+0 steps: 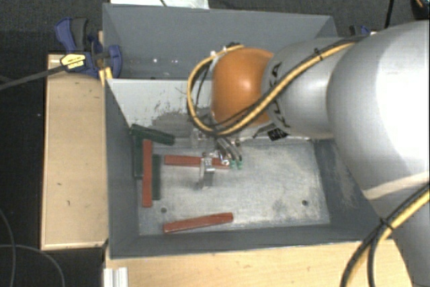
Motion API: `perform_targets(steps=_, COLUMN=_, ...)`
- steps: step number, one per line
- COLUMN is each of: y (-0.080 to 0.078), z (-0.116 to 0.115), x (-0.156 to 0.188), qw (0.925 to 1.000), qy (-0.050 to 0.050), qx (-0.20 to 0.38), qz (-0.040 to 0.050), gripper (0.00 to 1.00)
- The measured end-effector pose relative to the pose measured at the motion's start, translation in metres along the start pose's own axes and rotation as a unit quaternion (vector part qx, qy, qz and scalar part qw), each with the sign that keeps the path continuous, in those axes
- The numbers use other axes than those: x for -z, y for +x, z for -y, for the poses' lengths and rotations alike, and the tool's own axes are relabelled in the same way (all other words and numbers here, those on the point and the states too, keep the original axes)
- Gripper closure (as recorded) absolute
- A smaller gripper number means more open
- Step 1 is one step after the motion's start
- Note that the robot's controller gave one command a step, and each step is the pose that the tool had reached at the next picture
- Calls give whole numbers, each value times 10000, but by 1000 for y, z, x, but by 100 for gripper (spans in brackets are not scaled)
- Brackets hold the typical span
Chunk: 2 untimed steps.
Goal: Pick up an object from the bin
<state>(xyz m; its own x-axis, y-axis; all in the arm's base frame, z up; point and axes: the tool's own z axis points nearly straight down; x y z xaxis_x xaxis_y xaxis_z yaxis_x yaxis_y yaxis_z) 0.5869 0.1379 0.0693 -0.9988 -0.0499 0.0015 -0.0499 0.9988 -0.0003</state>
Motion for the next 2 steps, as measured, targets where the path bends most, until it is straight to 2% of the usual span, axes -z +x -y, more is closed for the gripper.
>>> perform_targets(steps=1, y=-1, z=0, x=1, qw=10000, qy=-7, qx=-32, qz=9, gripper=100)
perform_targets(steps=2, y=18, z=0, x=140, qw=9997, qy=-15, qx=-252, qz=55, gripper=100)
